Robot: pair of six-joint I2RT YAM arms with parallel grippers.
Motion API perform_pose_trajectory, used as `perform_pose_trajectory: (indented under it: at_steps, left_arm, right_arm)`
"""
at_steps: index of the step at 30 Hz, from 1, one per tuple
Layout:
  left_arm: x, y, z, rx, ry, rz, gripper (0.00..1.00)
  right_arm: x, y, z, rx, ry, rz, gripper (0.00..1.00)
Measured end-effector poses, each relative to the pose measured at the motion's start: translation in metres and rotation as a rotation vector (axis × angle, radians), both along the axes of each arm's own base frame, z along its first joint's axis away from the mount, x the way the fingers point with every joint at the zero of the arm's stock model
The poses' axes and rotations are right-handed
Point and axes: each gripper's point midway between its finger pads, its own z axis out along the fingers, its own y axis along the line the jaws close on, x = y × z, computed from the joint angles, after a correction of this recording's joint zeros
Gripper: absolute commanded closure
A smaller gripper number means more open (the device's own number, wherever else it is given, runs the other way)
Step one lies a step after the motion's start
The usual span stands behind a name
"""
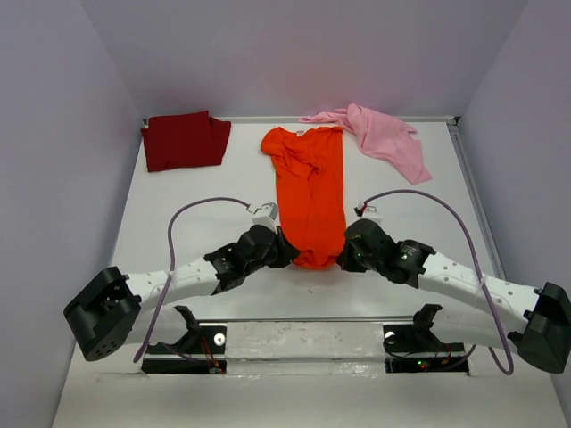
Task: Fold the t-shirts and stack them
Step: Fold the tshirt
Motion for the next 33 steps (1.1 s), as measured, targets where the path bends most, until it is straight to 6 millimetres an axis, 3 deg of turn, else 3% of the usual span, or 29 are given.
perform_pose_trajectory:
  at_steps: [6, 17, 23, 28, 33]
  left_arm:
    - [0.032, 0.009, 0.027, 0.035, -0.091, 0.073, 1.0]
    - [0.078, 0.053, 0.029, 0.084, -0.125, 0.198, 1.0]
    - [0.106, 0.06, 0.019, 0.116, -0.12, 0.228, 1.0]
    - [0.126, 0.05, 0.011, 0.148, -0.117, 0.222, 1.0]
    - [0.146, 0.042, 0.011, 0.165, -0.127, 0.217, 1.0]
  right_arm:
    - [0.023, 0.001, 0.013, -0.057, -0.072, -0.035, 1.0]
    - [0.063, 0.009, 0.028, -0.123, -0.186, -0.115, 1.0]
    - [0.088, 0.021, 0.012, -0.203, -0.212, -0.124, 1.0]
    - [0.108, 0.017, -0.011, -0.288, -0.199, -0.141, 1.0]
    - [0.134, 0.011, -0.014, -0.316, -0.207, -0.177, 1.0]
